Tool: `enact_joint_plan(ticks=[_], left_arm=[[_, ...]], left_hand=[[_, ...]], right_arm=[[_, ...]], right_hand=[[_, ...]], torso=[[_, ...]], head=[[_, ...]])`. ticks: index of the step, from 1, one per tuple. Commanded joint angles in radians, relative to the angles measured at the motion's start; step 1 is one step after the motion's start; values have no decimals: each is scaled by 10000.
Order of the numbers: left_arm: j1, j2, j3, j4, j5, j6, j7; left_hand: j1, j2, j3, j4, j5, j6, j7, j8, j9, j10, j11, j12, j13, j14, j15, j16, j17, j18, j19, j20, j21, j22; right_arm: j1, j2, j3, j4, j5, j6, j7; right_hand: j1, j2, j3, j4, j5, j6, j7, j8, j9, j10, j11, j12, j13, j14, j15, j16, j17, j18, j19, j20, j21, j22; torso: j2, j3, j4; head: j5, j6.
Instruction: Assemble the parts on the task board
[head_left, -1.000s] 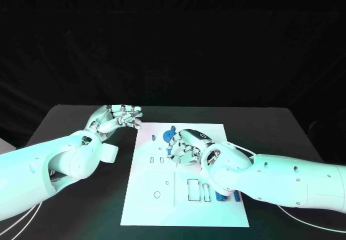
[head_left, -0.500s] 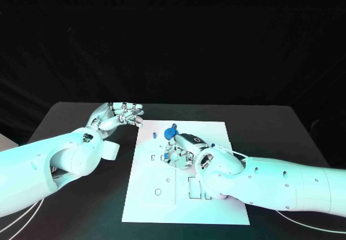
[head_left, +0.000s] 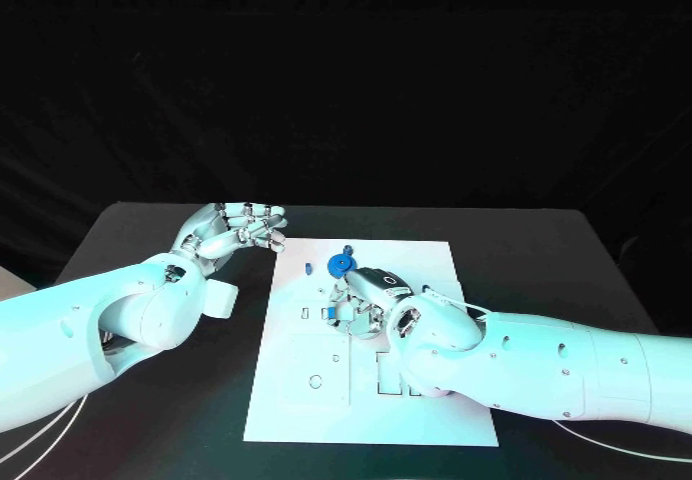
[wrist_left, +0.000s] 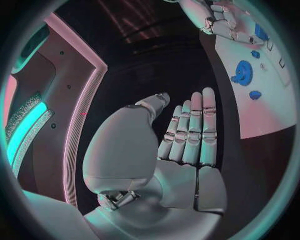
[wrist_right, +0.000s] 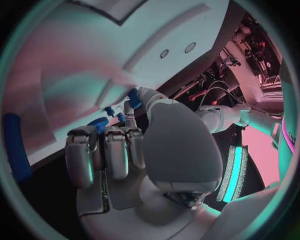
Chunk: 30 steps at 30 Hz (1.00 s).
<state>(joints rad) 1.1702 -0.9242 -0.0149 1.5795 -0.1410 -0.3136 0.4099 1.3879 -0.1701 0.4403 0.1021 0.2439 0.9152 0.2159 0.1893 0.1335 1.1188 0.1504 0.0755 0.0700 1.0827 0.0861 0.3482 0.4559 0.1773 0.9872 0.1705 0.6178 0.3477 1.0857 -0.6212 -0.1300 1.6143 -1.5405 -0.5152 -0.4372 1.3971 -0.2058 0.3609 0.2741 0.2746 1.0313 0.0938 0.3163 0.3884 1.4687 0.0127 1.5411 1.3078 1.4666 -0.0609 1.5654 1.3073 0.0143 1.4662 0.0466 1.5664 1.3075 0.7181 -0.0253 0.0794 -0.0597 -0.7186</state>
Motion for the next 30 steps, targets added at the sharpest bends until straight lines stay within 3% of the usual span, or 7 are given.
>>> enact_joint_plan(ticks=[1, 14, 30], left_arm=[[10, 13, 7, 13, -21, 192, 36], [10, 13, 6, 6, -21, 178, 35], [9, 8, 6, -4, -21, 179, 26]], left_hand=[[-68, -32, 63, 13, -33, 41, 2, -1, -13, 60, -3, 14, -4, -53, 8, 60, 8, 11, -44, 9, 28, 8], [-78, -36, 65, 16, -34, 39, 4, -3, -14, 56, -1, 10, -6, -60, 10, 64, 16, 10, -55, 10, 43, 18], [-91, -42, 70, 20, -34, 32, 14, -9, -16, 48, 4, 2, -8, -71, 13, 73, 31, 10, -77, 12, 71, 38]], right_arm=[[-32, 23, -18, -25, -378, 241, -151], [-74, 89, -26, -113, -482, 277, -184], [-86, 88, -32, -101, -574, 189, -178]], right_hand=[[-110, 5, -18, 22, 56, 80, -125, 44, 37, 773, -51, -32, 2344, 1042, -67, 54, 2635, -143, 1046, -51, 44, 2633], [-196, -74, -45, 42, -3, -62, -70, 13, 18, 695, -8, -134, 2260, 1042, -24, 54, 2635, -143, 1046, -24, 44, 2633], [-336, -322, -219, 73, -187, -491, 126, -161, -95, 431, 159, -468, 1992, 1042, 149, 54, 2635, -143, 1046, 121, 44, 2633]], torso=[[1, 2, -7], [-4, -2, -1], [-5, -6, 4]], head=[[-17, 20], [16, 24], [28, 31]])
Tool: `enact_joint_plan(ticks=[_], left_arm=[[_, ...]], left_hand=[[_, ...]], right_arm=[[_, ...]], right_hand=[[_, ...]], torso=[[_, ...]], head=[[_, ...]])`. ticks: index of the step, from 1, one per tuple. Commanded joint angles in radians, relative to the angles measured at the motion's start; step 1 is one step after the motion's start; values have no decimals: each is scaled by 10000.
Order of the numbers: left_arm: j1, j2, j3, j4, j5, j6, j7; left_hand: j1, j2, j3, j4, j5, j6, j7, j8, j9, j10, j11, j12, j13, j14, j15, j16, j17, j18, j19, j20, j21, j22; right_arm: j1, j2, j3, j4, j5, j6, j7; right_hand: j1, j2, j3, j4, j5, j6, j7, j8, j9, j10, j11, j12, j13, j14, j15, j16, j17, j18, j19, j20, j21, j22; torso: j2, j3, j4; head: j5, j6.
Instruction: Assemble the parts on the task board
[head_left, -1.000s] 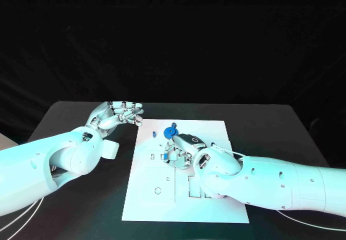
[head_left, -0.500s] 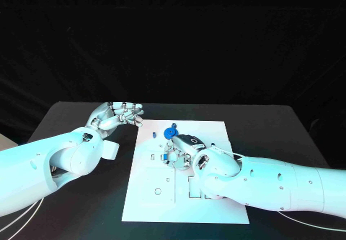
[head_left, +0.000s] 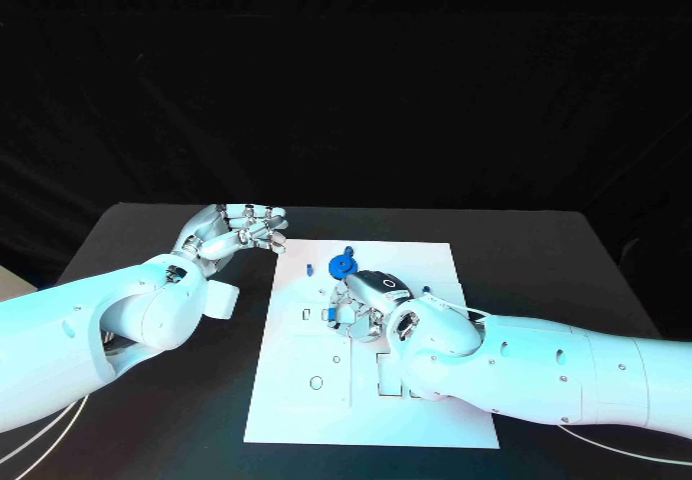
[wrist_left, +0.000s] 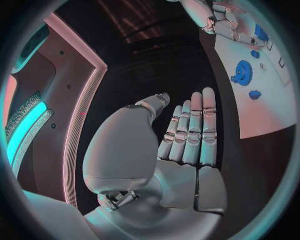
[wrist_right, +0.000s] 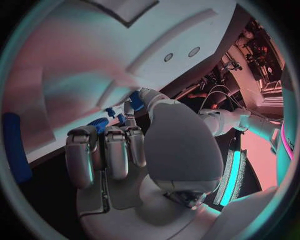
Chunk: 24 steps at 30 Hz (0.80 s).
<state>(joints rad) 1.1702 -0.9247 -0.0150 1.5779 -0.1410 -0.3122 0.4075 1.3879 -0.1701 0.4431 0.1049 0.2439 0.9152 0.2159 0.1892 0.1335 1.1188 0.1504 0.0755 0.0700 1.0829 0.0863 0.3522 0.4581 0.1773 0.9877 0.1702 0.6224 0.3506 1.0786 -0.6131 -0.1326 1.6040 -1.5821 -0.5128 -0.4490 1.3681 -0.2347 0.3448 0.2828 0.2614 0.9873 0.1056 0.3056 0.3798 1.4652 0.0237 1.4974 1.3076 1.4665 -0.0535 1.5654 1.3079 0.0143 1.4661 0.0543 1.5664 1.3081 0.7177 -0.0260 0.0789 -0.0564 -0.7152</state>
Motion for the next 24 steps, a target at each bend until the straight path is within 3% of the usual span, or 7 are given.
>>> enact_joint_plan(ticks=[1, 9, 15, 20, 24], left_arm=[[9, 13, 7, 11, -21, 164, 49], [9, 12, 6, 5, -21, 166, 47], [9, 11, 6, 3, -21, 170, 40], [9, 7, 6, 1, -21, 174, 30], [9, 4, 6, 1, -21, 177, 25]], left_hand=[[-91, -42, 42, -9, -34, 32, 13, -8, -16, 48, 5, 2, -8, -73, 11, 33, 9, 10, -82, 15, 25, 9], [-91, -42, 42, -9, -34, 32, 13, -8, -16, 48, 5, 2, -8, -73, 11, 33, 9, 10, -82, 15, 25, 9], [-98, -41, 48, -5, -33, 30, 16, -10, -17, 44, 7, -2, -10, -81, 14, 37, 16, 10, -94, 17, 40, 19], [-98, -41, 48, -5, -33, 30, 16, -10, -17, 44, 7, -2, -10, -81, 14, 37, 16, 10, -94, 17, 40, 19], [-98, -41, 48, -5, -33, 30, 16, -10, -17, 44, 7, -2, -10, -81, 14, 37, 16, 10, -94, 17, 40, 19]], right_arm=[[-14, 6, -6, 3, -160, 163, -61], [-15, 6, -8, 5, -211, 145, -90], [-15, 6, -9, 29, -246, 14, -83], [-15, -7, -9, 55, -255, -120, -55], [-15, -27, -10, 75, -257, -170, -39]], right_hand=[[-53, -44, -74, -12, -74, -66, 15, -61, -14, 455, 57, -47, 1983, 1043, 83, 54, 2629, -143, 1047, 52, 44, 2627], [-105, -104, -202, 8, -194, -179, 72, -116, -56, 364, 105, -157, 1897, 1043, 151, 54, 2629, -143, 1047, 114, 44, 2627], [-210, -129, -540, 40, -603, -364, 167, -204, -128, 275, 195, -259, 1820, 1043, 258, 54, 2629, -143, 1047, 224, 44, 2627], [-493, -78, -1470, 75, -1605, -618, 276, -283, -200, -12, 299, -596, 1548, 1043, 371, 54, 2629, -143, 1047, 340, 44, 2627], [-590, -18, -1914, 87, -1884, -751, 354, -319, -235, -98, 368, -693, 1462, 1040, 428, 47, 2614, -143, 1047, 392, 44, 2627]], torso=[[-2, 1, 10], [1, 0, -5], [2, 0, -1], [-3, -2, -2], [3, 0, 3]], head=[[-7, -3], [2, 13], [0, 26], [-4, 32], [-11, 34]])
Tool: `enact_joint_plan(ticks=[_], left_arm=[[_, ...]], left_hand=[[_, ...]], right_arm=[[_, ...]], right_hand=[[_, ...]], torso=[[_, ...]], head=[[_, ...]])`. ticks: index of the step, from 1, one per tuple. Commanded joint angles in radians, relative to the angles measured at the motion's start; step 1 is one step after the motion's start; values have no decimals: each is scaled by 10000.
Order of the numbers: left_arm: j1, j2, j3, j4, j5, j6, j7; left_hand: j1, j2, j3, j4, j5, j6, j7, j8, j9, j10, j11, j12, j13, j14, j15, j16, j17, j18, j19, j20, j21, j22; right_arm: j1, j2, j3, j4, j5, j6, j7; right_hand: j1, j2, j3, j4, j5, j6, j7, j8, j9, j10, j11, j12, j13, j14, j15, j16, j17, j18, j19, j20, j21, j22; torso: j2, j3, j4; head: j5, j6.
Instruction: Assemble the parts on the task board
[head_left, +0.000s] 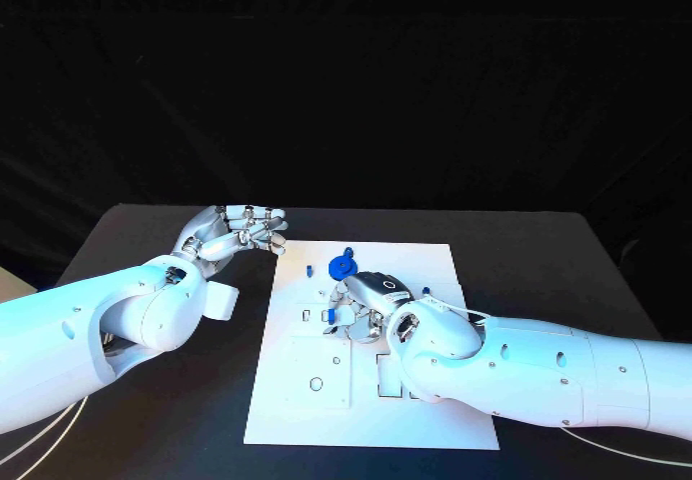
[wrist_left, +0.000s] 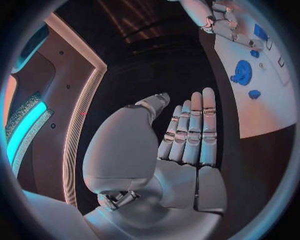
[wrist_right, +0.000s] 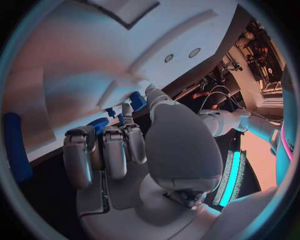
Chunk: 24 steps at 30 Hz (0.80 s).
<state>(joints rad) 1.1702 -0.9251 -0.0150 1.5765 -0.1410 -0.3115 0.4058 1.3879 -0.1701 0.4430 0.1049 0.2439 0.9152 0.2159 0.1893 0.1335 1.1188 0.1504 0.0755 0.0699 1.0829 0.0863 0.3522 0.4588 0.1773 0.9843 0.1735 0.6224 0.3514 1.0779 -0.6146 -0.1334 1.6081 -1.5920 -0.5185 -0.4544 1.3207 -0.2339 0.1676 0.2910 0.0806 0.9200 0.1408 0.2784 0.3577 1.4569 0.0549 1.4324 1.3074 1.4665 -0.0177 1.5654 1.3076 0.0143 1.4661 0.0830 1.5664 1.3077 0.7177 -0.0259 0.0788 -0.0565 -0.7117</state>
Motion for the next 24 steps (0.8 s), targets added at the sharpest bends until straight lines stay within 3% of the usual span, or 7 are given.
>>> enact_joint_plan(ticks=[1, 10, 15, 19, 21, 22, 24], left_arm=[[9, 8, 6, 15, -21, 171, 41], [8, 28, 6, -42, -259, 108, -138], [7, 82, 4, -178, -1029, 193, -1105], [10, 130, 4, -360, -1843, 939, -2192], [11, 168, 5, -445, -2422, 1285, -2689], [13, 201, 5, -494, -2872, 1569, -3124], [17, 236, 6, -514, -3379, 1812, -3608]], left_hand=[[-98, -41, 48, -5, -33, 30, 16, -10, -17, 44, 7, -2, -10, -81, 13, 37, 9, 9, -61, -17, 40, 12], [-173, -74, 30, 30, -40, 15, 26, -21, -21, 37, 17, -10, -10, -103, 26, 58, 42, 6, -110, -3, 91, 47], [-715, -365, -297, 368, -21, -78, 0, -68, -34, 553, -79, 334, 172, 102, -49, 423, 330, 51, -103, 19, 222, 105], [-1482, -460, -960, 1112, -30, -145, -144, 228, 80, 766, -254, 974, 626, 990, -308, 2214, 1546, 39, 682, -247, 1062, 522], [-1306, -524, -1613, 1529, -37, -534, -315, 960, 389, 465, -458, 2335, 1625, 1152, -481, 4473, 3146, -5, 1006, -456, 2379, 1329], [-1180, -276, -1912, 1828, 11, -792, -399, 1566, 640, 170, -479, 3614, 2555, 1618, -604, 6400, 4779, 9, 920, -516, 3284, 2017], [-1175, -89, -2213, 1867, 8, -1040, -454, 2334, 959, -290, -603, 5111, 3627, 2181, -640, 7909, 6106, -119, 1107, -594, 4525, 3364]], right_arm=[[-9, -17, -2, 40, -160, -124, 17], [-18, -303, 7, 336, -214, -436, 115], [73, -784, 84, 790, 540, -739, 1228], [267, -1216, 146, 1197, 1174, -675, 2448], [379, -1456, 173, 1413, 1498, -653, 2932], [469, -1695, 197, 1600, 1830, -617, 3281], [577, -1977, 223, 1781, 2287, -572, 3591]], right_hand=[[-127, -21, -201, 7, -97, -97, 13, -53, -18, -25, 66, -53, 1455, 1039, 78, 46, 2614, -143, 1047, 112, 44, 2631], [-144, 12, -455, 14, -52, -234, 64, -115, -59, -60, 110, -90, 1417, 1034, 115, 36, 2592, -143, 1047, 146, 44, 2631], [-154, 34, -596, 23, -25, -317, 100, -163, -88, -47, 141, -70, 1427, 1043, 142, 54, 2632, -143, 1047, 172, 44, 2631], [53, 126, -642, 17, 231, -580, 199, -318, -162, -286, 230, -323, 1219, 1020, 216, 11, 2537, -143, 1047, 233, 44, 2631], [71, 72, -725, 28, 226, -651, 235, -362, -184, -384, 265, -416, 1142, 1030, 248, 30, 2580, -143, 1047, 265, 44, 2631], [65, 52, -763, 31, 203, -665, 245, -372, -189, -433, 276, -466, 1100, 1024, 259, 17, 2552, -143, 1047, 277, 44, 2631], [149, 68, -766, 19, 293, -656, 252, -370, -191, -451, 285, -475, 1091, 1026, 271, 21, 2562, -143, 1047, 294, 44, 2631]], torso=[[3, -3, 4], [-22, 5, -7], [-72, 11, -26], [-94, 26, -57], [-118, 51, -79], [-137, 62, -97], [-158, 65, -102]], head=[[-11, -1], [-21, -4], [-23, 5], [-6, 26], [21, -2], [39, -6], [42, -16]])
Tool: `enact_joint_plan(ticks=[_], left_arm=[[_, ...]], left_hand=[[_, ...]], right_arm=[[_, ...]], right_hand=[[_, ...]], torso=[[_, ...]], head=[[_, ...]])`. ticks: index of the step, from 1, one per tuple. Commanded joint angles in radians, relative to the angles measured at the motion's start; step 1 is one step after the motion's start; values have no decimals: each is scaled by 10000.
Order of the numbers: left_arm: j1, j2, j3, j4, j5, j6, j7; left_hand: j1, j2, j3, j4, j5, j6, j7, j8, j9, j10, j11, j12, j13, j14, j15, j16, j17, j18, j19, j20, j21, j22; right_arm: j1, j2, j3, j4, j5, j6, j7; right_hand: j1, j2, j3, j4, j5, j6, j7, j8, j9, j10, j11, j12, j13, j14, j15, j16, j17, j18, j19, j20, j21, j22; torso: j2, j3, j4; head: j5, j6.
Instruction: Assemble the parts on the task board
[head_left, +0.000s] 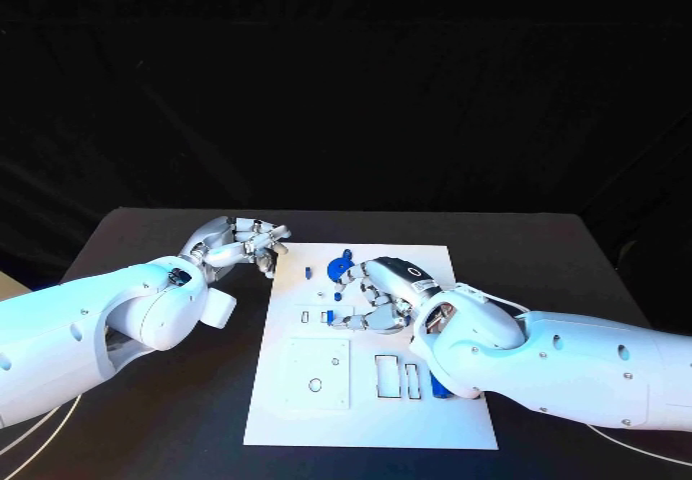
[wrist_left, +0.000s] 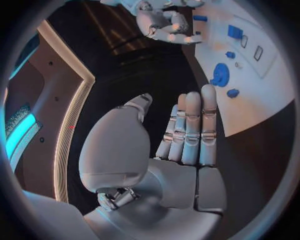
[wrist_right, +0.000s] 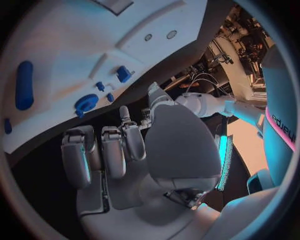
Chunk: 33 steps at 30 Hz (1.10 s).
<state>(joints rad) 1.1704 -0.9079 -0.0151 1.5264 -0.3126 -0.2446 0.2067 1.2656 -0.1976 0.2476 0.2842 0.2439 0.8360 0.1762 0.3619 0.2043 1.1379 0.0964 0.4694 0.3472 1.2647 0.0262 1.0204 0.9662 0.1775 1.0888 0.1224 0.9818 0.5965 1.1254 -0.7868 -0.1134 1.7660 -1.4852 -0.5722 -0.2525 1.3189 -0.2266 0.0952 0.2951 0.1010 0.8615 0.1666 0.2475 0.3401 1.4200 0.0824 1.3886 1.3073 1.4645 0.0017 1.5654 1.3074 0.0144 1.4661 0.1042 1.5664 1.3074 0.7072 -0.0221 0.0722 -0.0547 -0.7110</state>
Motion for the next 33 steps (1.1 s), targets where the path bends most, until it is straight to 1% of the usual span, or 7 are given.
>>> enact_joint_plan(ticks=[1, 5, 13, 14, 16, 20, 33], left_arm=[[20, 87, 8, -17, -1951, 1247, -1874], [137, 224, 10, -33, -2875, 1623, -2915], [690, 752, 4, -183, -4272, 2867, -5201], [759, 848, 2, -223, -4450, 3023, -5486], [858, 1014, -6, -306, -4744, 3257, -5904], [1064, 1460, -79, -583, -5342, 3810, -6536], [1398, 2644, -338, -1462, -6452, 5257, -7154]], left_hand=[[73, 282, -324, 75, 25, -214, -143, 938, 394, -359, -145, 1800, 1234, 1013, -109, 2228, 2054, -271, 548, -91, 1664, 1963], [-71, 500, -546, 57, 36, -15, -431, 1921, 921, -127, -434, 3527, 2316, 2085, -372, 3879, 3793, -540, 1356, -298, 2863, 3609], [-600, 860, -837, 88, 28, 98, -696, 2777, 1576, 876, -661, 6064, 4991, 2655, -576, 4794, 4941, -776, 2065, -479, 3711, 4938], [-627, 885, -853, 89, 26, 105, -706, 2809, 1606, 927, -671, 6159, 5103, 2666, -584, 4811, 4965, -783, 2083, -486, 3731, 4970], [-736, 934, -904, 94, 9, 98, -720, 2864, 1664, 994, -684, 6310, 5274, 2691, -598, 4852, 5022, -798, 2122, -496, 3776, 5046], [-982, 1072, -1030, 95, 3, 103, -766, 3052, 1852, 1148, -717, 6694, 5726, 2772, -619, 4997, 5230, -817, 2157, -494, 3848, 5153], [-1386, 1246, -1247, 102, -54, -10, -779, 3215, 2126, 910, -722, 6629, 5593, 2720, -623, 4937, 5122, -808, 2078, -497, 3843, 5119]], right_arm=[[156, -378, 33, 263, 1466, -14, 1692], [427, -983, 67, 430, 3096, 59, 2134], [954, -1749, 97, 192, 5899, -95, 2521], [1013, -1806, 98, 121, 6190, -133, 2550], [1089, -1875, 99, 8, 6595, -182, 2588], [1198, -1956, 101, -226, 7135, -229, 2580], [1280, -1877, 99, -610, 7414, -212, 2332]], right_hand=[[227, 16, -31, -26, 149, -47, -8, -47, -12, -95, 9, -44, 1083, 1044, 81, 20, 2561, -144, 1046, 88, 44, 2634], [392, 119, 44, -30, 569, 50, -33, 18, 3, -87, -10, -16, 1089, 1048, 68, 26, 2575, -144, 1046, 90, 44, 2634], [396, 229, 84, -32, 794, 103, -52, 65, 15, -61, -28, 20, 1106, 1043, 52, 18, 2559, -144, 1046, 77, 44, 2634], [391, 238, 78, -34, 877, 110, -56, 75, 17, -58, -34, 26, 1108, 1041, 48, 14, 2551, -144, 1046, 73, 44, 2634], [387, 268, -230, -47, 1791, 102, -69, 108, 24, -70, -47, 25, 1091, 1041, 30, 14, 2552, -144, 1046, 50, 44, 2634], [401, 288, -244, -49, 1815, 99, -69, 109, 24, -75, -48, 21, 1086, 1039, 29, 9, 2543, -144, 1046, 49, 44, 2634], [409, 297, -257, -50, 1831, 94, -69, 108, 23, -84, -47, 12, 1077, 1031, 29, -5, 2512, -144, 1046, 48, 44, 2634]], torso=[[-59, 30, -37], [-101, 39, -33], [-191, 85, -38], [-204, 89, -39], [-215, 93, -38], [-229, 106, -34], [-208, 106, -37]], head=[[27, -31], [62, -64], [141, -188], [155, -208], [157, -236], [178, -283], [142, -333]])
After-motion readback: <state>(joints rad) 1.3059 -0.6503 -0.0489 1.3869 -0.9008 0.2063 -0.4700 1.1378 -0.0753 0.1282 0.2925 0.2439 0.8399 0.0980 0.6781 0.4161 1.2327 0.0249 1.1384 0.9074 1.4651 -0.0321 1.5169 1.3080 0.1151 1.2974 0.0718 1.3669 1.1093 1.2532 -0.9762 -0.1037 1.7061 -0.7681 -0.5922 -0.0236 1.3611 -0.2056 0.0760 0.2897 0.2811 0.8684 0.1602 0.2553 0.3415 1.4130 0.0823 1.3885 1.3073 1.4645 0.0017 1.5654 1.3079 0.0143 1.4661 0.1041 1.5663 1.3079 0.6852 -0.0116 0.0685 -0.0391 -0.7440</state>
